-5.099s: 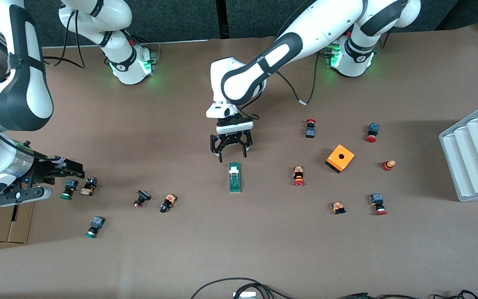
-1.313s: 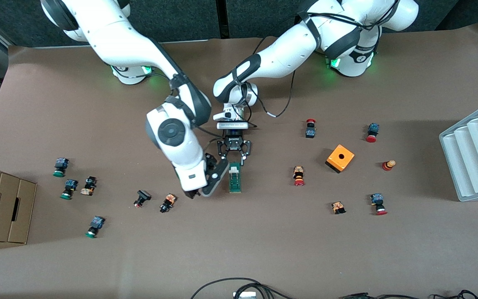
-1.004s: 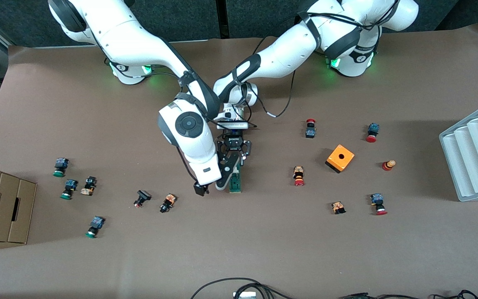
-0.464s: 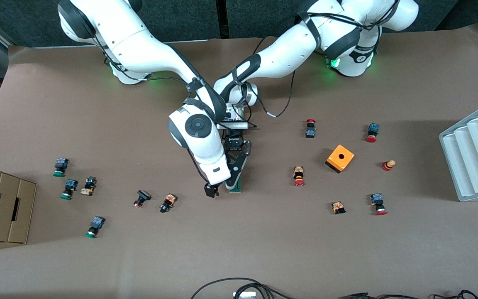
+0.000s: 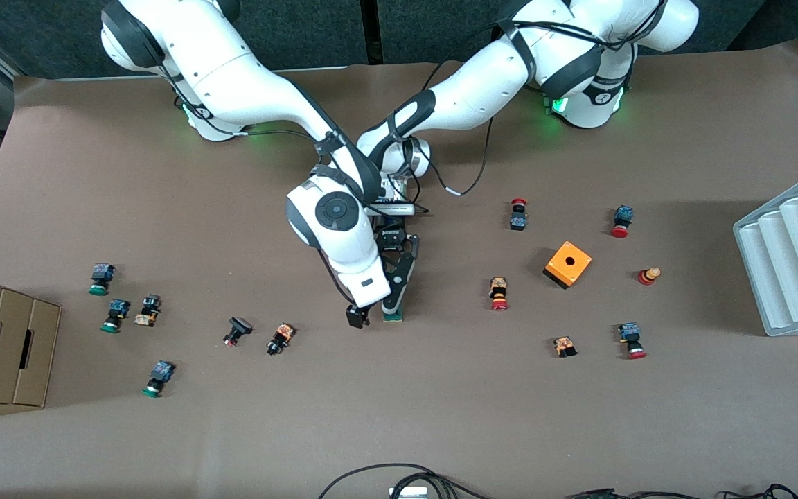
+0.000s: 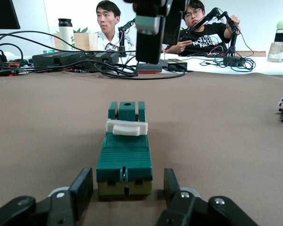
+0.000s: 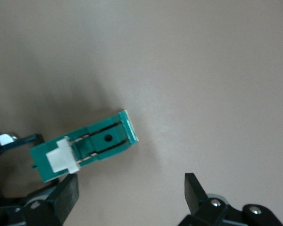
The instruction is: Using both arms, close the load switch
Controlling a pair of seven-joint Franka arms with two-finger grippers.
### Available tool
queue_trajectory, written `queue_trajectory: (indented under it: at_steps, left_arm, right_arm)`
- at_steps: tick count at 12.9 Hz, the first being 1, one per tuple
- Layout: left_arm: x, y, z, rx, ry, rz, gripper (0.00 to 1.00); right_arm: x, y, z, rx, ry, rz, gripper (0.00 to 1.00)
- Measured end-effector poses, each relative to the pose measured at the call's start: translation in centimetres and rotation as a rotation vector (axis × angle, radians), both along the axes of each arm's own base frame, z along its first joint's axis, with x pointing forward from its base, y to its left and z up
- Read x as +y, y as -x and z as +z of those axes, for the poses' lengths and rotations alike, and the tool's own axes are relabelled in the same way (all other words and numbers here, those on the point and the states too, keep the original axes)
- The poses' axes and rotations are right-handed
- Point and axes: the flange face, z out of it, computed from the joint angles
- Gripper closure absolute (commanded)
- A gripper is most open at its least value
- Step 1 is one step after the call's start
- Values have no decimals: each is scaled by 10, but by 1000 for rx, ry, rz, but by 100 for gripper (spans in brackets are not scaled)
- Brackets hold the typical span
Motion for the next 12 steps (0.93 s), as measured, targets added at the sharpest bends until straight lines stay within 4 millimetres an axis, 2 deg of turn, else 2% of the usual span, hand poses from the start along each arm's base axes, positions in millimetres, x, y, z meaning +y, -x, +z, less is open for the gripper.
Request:
queue_trajectory:
  at_steps: [4, 12]
  left_arm:
    - [0, 0, 0, 0, 0, 0, 33]
    - [0, 0, 0, -1, 0, 1, 33]
  right_arm:
    - [16, 13, -4, 4, 4, 28, 0]
    - [17, 18, -29, 23, 20, 35, 0]
